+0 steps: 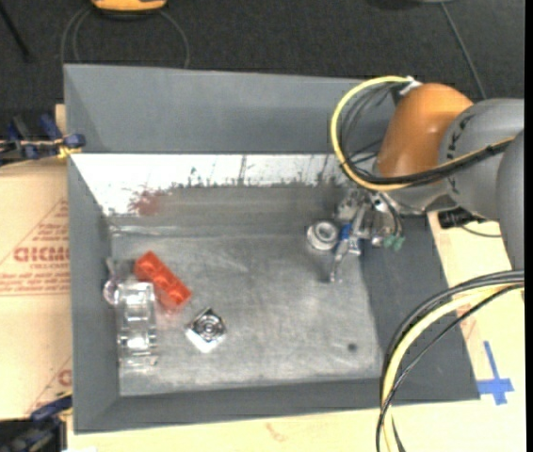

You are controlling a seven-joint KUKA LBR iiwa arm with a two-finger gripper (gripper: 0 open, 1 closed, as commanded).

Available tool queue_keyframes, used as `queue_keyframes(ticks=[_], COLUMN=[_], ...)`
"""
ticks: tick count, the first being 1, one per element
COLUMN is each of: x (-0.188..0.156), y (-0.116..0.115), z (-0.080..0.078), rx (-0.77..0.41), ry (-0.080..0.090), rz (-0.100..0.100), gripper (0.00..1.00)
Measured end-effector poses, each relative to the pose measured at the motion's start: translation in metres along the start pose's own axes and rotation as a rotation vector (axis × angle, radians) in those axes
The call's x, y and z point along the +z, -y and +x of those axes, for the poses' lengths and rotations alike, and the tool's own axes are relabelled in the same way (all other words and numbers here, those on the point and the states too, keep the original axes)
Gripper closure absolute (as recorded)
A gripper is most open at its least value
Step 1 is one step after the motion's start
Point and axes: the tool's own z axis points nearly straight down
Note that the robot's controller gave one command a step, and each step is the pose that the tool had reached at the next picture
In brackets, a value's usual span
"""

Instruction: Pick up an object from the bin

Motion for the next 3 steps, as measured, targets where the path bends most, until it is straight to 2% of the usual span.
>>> queue_keyframes(ticks=[1,2,3], x=[-0.004,-0.004,-0.133], y=[-0.021,-0.021,-0.038], z=[0.010,0.010,0.014], rx=[-0.110,-0.111,-0.180], ry=[0.004,0.005,0.015], rz=[0.001,0.001,0.000], gripper=[0.00,1.00,1.00])
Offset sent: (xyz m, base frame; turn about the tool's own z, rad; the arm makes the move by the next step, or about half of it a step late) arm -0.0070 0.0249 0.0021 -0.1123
